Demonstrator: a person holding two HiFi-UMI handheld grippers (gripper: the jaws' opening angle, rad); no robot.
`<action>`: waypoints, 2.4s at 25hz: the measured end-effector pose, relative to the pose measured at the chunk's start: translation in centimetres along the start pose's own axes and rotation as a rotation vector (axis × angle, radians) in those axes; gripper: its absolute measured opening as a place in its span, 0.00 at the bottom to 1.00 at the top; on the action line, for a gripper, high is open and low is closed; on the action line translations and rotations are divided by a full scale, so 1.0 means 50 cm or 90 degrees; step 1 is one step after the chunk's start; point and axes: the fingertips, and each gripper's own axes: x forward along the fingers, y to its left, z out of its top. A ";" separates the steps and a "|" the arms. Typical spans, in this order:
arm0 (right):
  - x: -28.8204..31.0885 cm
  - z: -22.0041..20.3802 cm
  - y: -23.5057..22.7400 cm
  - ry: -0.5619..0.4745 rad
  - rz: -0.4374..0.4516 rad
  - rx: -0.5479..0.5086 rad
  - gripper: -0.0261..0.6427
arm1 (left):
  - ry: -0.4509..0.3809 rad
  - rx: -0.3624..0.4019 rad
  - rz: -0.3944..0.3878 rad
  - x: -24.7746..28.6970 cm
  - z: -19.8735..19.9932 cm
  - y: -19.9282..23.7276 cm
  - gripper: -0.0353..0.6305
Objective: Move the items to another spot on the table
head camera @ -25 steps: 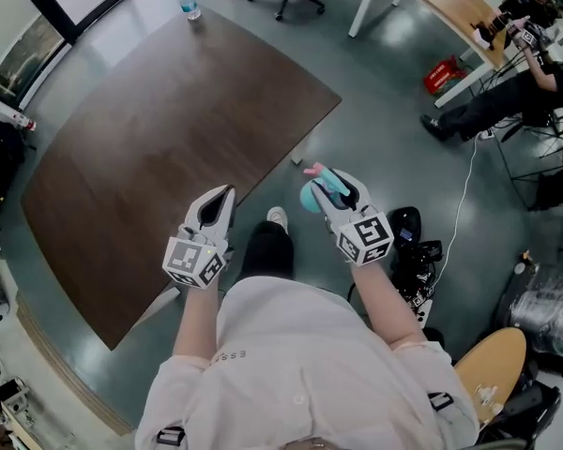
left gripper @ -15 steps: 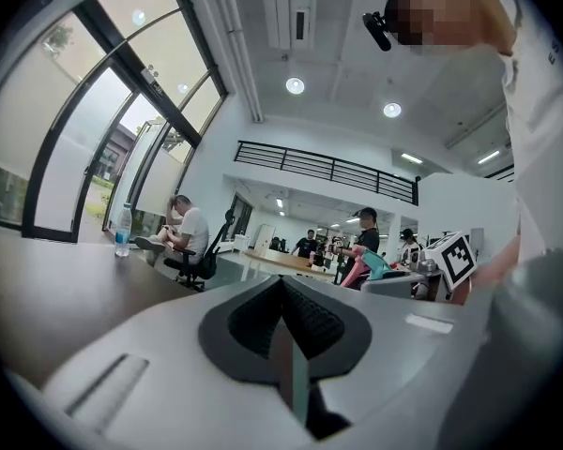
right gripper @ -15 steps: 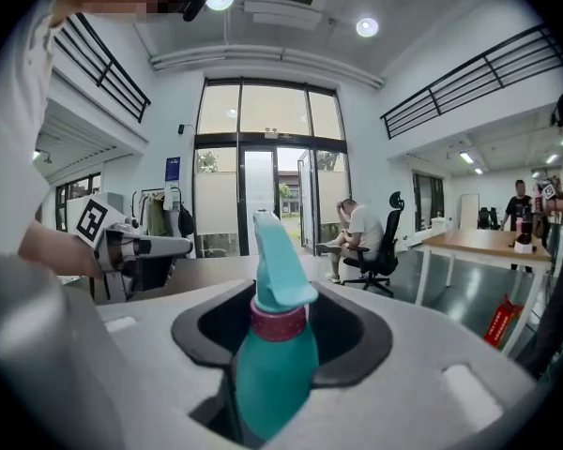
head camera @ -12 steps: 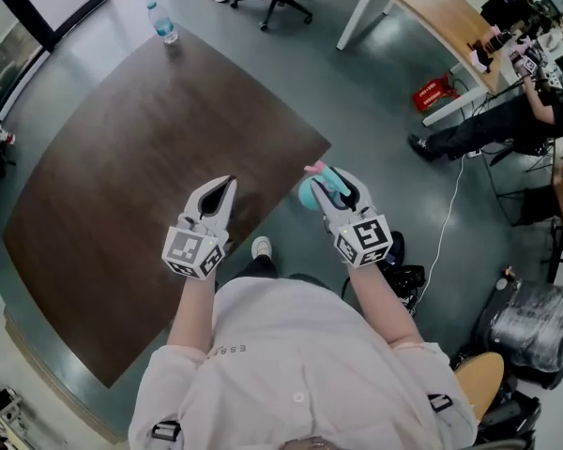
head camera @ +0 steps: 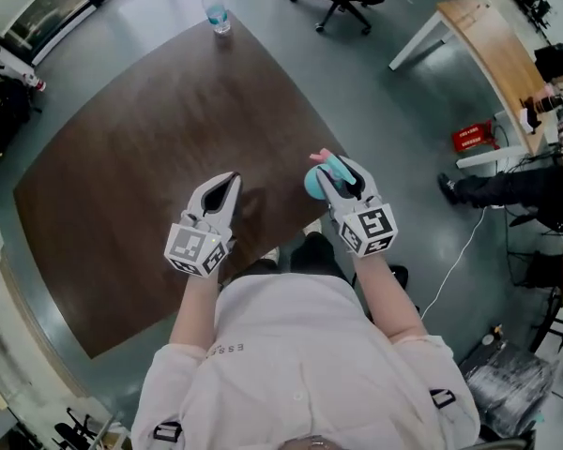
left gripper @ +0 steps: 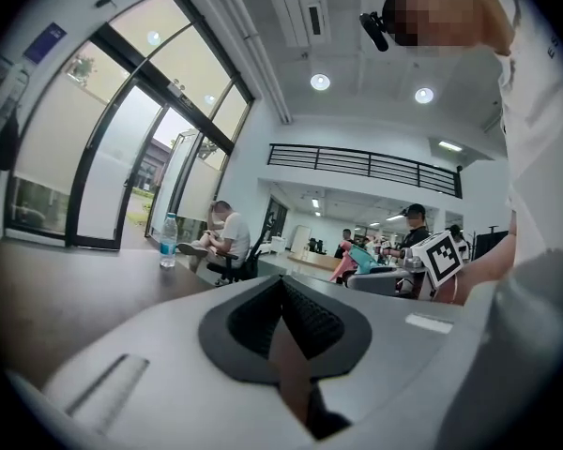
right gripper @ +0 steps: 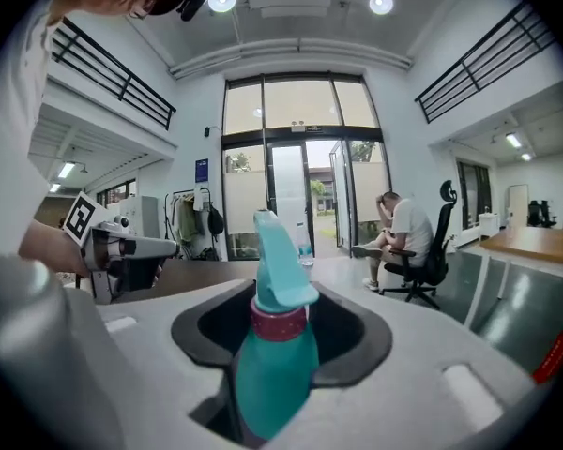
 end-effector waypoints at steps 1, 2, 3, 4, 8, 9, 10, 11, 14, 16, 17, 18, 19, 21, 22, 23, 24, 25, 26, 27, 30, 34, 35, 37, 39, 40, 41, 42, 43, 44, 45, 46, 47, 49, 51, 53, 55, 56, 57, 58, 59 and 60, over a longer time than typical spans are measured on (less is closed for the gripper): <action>0.020 0.000 -0.005 0.003 0.017 -0.001 0.29 | -0.001 -0.002 0.017 0.004 0.000 0.011 0.08; 0.041 0.001 -0.009 0.003 0.032 -0.003 0.29 | -0.003 -0.004 0.034 0.007 0.001 0.022 0.08; 0.060 0.004 -0.012 0.002 0.048 -0.006 0.29 | -0.006 -0.006 0.051 0.009 0.001 0.033 0.08; 0.079 0.008 -0.013 0.000 0.064 -0.010 0.29 | -0.009 -0.009 0.067 0.012 0.000 0.043 0.08; 0.153 0.019 -0.031 0.007 0.135 -0.036 0.29 | -0.020 -0.024 0.141 0.029 -0.003 0.075 0.08; 0.171 0.021 -0.034 0.010 0.155 -0.043 0.29 | -0.022 -0.028 0.160 0.032 -0.004 0.081 0.08; 0.190 0.021 -0.035 0.012 0.178 -0.052 0.29 | -0.023 -0.030 0.180 0.033 -0.005 0.088 0.08; 0.208 0.021 -0.035 0.013 0.201 -0.062 0.29 | -0.025 -0.033 0.200 0.034 -0.006 0.097 0.08; 0.256 0.010 -0.037 0.020 0.251 -0.095 0.29 | -0.032 -0.042 0.250 0.033 -0.011 0.124 0.08; 0.278 -0.005 -0.041 0.030 0.269 -0.104 0.29 | -0.034 -0.049 0.278 0.026 -0.021 0.136 0.08; 0.287 -0.013 -0.044 0.034 0.275 -0.105 0.29 | -0.035 -0.053 0.291 0.023 -0.029 0.140 0.08; 0.294 -0.021 -0.049 0.037 0.279 -0.106 0.29 | -0.036 -0.057 0.302 0.022 -0.036 0.141 0.08; 0.299 -0.027 -0.055 0.039 0.283 -0.107 0.29 | -0.037 -0.060 0.310 0.023 -0.044 0.142 0.08; 0.308 -0.038 -0.067 0.042 0.289 -0.106 0.29 | -0.039 -0.062 0.321 0.029 -0.057 0.140 0.08; 0.311 -0.044 -0.069 0.044 0.294 -0.105 0.29 | -0.039 -0.060 0.326 0.031 -0.063 0.139 0.08; 0.313 -0.050 -0.067 0.044 0.301 -0.104 0.29 | -0.038 -0.057 0.332 0.030 -0.069 0.139 0.08; 0.314 -0.054 -0.062 0.040 0.309 -0.105 0.29 | -0.038 -0.056 0.338 0.027 -0.073 0.141 0.08; 0.314 -0.056 -0.056 0.034 0.317 -0.107 0.29 | -0.041 -0.057 0.344 0.023 -0.076 0.144 0.08; 0.315 -0.055 -0.051 0.026 0.323 -0.110 0.29 | -0.044 -0.059 0.349 0.019 -0.078 0.147 0.08; 0.315 -0.054 -0.048 0.020 0.325 -0.112 0.29 | -0.048 -0.061 0.352 0.015 -0.079 0.149 0.08; 0.319 -0.052 -0.047 0.014 0.318 -0.100 0.29 | -0.052 -0.062 0.360 0.003 -0.079 0.153 0.08; 0.321 -0.060 -0.044 0.034 0.294 -0.093 0.29 | -0.054 -0.063 0.361 -0.015 -0.069 0.158 0.08; 0.321 -0.063 -0.045 0.044 0.286 -0.088 0.31 | -0.053 -0.063 0.358 -0.020 -0.064 0.159 0.08; 0.319 -0.069 -0.044 0.067 0.272 -0.073 0.38 | -0.052 -0.059 0.347 -0.028 -0.053 0.157 0.08; 0.309 -0.067 -0.040 0.078 0.260 -0.065 0.41 | -0.053 -0.054 0.334 -0.037 -0.038 0.153 0.08; 0.302 -0.063 -0.037 0.081 0.251 -0.066 0.42 | -0.054 -0.052 0.328 -0.043 -0.031 0.151 0.08; 0.294 -0.059 -0.036 0.083 0.237 -0.067 0.42 | -0.054 -0.050 0.323 -0.050 -0.024 0.148 0.08; 0.286 -0.054 -0.037 0.084 0.219 -0.065 0.42 | -0.054 -0.047 0.317 -0.058 -0.018 0.146 0.08; 0.277 -0.049 -0.040 0.083 0.198 -0.060 0.42 | -0.054 -0.045 0.312 -0.065 -0.011 0.144 0.08; 0.268 -0.041 -0.045 0.079 0.177 -0.055 0.42 | -0.055 -0.043 0.305 -0.072 -0.004 0.142 0.08; 0.259 -0.031 -0.049 0.072 0.154 -0.050 0.42 | -0.055 -0.040 0.299 -0.079 0.003 0.140 0.08; 0.249 -0.019 -0.054 0.062 0.132 -0.046 0.42 | -0.056 -0.037 0.292 -0.086 0.010 0.138 0.08; 0.237 -0.007 -0.059 0.051 0.111 -0.042 0.42 | -0.057 -0.034 0.286 -0.092 0.016 0.136 0.08; 0.213 0.014 -0.066 0.032 0.078 -0.041 0.39 | -0.060 -0.029 0.274 -0.099 0.026 0.131 0.08; 0.185 0.029 -0.064 0.014 0.052 -0.054 0.20 | -0.062 -0.024 0.258 -0.104 0.032 0.120 0.08; 0.160 0.033 -0.049 0.001 0.038 -0.064 0.02 | -0.061 -0.019 0.240 -0.112 0.036 0.110 0.08; 0.140 0.027 -0.027 0.003 0.034 -0.057 0.02 | -0.059 -0.015 0.222 -0.124 0.037 0.102 0.08; 0.130 0.021 -0.017 0.006 0.032 -0.051 0.02 | -0.058 -0.014 0.214 -0.130 0.036 0.098 0.08; 0.120 0.014 -0.008 0.010 0.030 -0.047 0.02 | -0.056 -0.015 0.206 -0.135 0.034 0.093 0.08; 0.108 0.006 -0.001 0.013 0.029 -0.043 0.02 | -0.053 -0.016 0.198 -0.139 0.029 0.087 0.08; 0.096 -0.003 0.006 0.015 0.027 -0.040 0.02 | -0.048 -0.016 0.190 -0.143 0.022 0.080 0.08; 0.085 -0.013 0.012 0.018 0.025 -0.037 0.02 | -0.043 -0.017 0.182 -0.146 0.015 0.073 0.08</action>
